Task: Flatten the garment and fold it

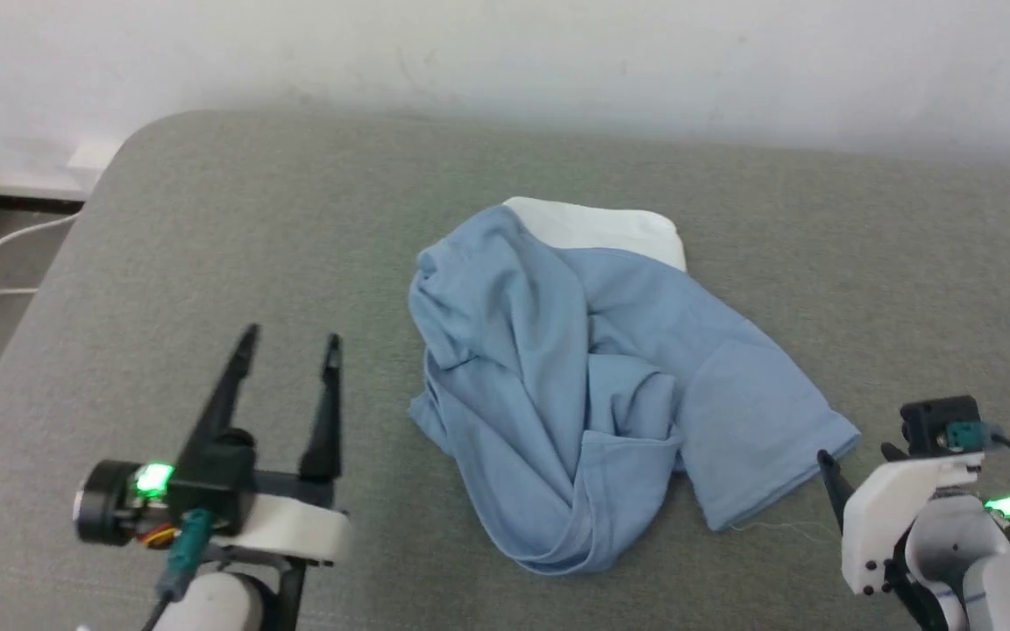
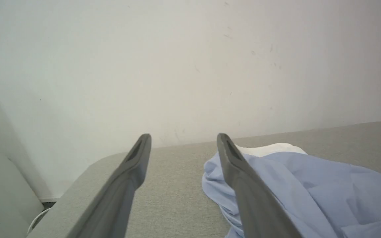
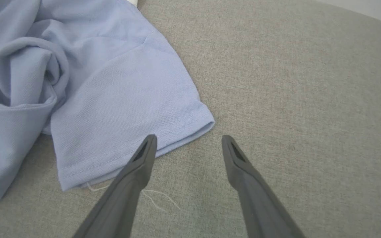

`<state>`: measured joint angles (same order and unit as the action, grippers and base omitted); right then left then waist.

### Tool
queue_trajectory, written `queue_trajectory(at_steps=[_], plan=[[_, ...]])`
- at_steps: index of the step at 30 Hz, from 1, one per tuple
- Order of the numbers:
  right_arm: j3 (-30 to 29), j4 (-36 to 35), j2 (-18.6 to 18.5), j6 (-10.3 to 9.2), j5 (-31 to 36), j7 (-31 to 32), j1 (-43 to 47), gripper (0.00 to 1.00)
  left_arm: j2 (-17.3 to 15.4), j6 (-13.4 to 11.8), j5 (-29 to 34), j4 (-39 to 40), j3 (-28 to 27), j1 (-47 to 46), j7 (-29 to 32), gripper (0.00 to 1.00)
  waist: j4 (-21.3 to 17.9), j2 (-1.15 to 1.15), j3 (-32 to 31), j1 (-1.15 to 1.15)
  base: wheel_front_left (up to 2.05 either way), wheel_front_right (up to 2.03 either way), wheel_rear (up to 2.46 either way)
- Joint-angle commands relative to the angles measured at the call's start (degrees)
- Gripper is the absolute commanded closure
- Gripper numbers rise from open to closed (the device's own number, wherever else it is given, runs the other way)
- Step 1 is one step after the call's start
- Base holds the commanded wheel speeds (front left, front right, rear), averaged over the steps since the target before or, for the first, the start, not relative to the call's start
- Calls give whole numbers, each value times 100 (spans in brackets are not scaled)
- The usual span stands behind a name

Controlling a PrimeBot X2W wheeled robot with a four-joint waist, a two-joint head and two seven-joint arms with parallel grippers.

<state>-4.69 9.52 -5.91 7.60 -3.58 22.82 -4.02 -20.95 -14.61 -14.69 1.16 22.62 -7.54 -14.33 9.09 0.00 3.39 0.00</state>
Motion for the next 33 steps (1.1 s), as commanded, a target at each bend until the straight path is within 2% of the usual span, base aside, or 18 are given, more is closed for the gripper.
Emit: queue_trajectory(at_steps=[1, 4, 6, 10, 14, 15, 16, 22, 28, 32, 33], plan=[[24, 66, -38, -11, -21, 91, -154, 0, 17, -91, 13, 45, -102, 111, -43, 0, 249, 0, 76, 0, 0, 0, 0], [-53, 401, -144, -11, 20, 419, -482, 0, 168, -296, 128, 354, -472, 226, -62, 0, 437, 0, 149, 0, 0, 0, 0], [-179, 673, -186, -11, 94, 584, -661, 0, 287, -321, 220, 498, -634, 340, -64, 0, 569, 0, 190, 0, 0, 0, 0], [-568, 1170, -230, -11, 489, 653, -921, 0, 522, -207, 370, 622, -794, 519, -65, 0, 821, 0, 282, 0, 0, 0, 0], [-681, 1611, -105, -11, 612, 623, -1037, 0, 652, -57, 467, 580, -958, 635, -66, 0, 940, 0, 332, 0, 0, 0, 0], [-660, 1692, -85, -11, 613, 600, -1046, 69, 683, -20, 479, 572, -1011, 649, -66, 0, 948, 0, 337, 0, 0, 0, 0], [-656, 1751, -74, -11, 612, 549, -1055, 100, 713, 15, 497, 571, -1058, 665, -66, 0, 947, 0, 337, 0, 0, 0, 0], [-861, 1809, -295, -11, 826, 168, -1133, 100, 804, 247, 590, 480, -1278, 750, -66, 0, 695, 0, 261, 0, 0, 0, 0], [-1445, 1639, -627, -11, 1128, 24, -1214, 100, 817, 448, 662, 433, -1429, 721, -66, 0, 307, 0, 205, 0, 0, 0, 0], [-1581, 1660, -604, -11, 1169, 27, -1165, 100, 786, 644, 683, 305, -1439, 600, -66, 0, 54, 0, 254, 0, 0, 0, 0], [-1546, 1664, -582, -11, 1199, -4, -1154, 56, 764, 705, 685, 247, -1438, 553, -66, 0, -19, 0, 281, 0, 0, 0, 0]])
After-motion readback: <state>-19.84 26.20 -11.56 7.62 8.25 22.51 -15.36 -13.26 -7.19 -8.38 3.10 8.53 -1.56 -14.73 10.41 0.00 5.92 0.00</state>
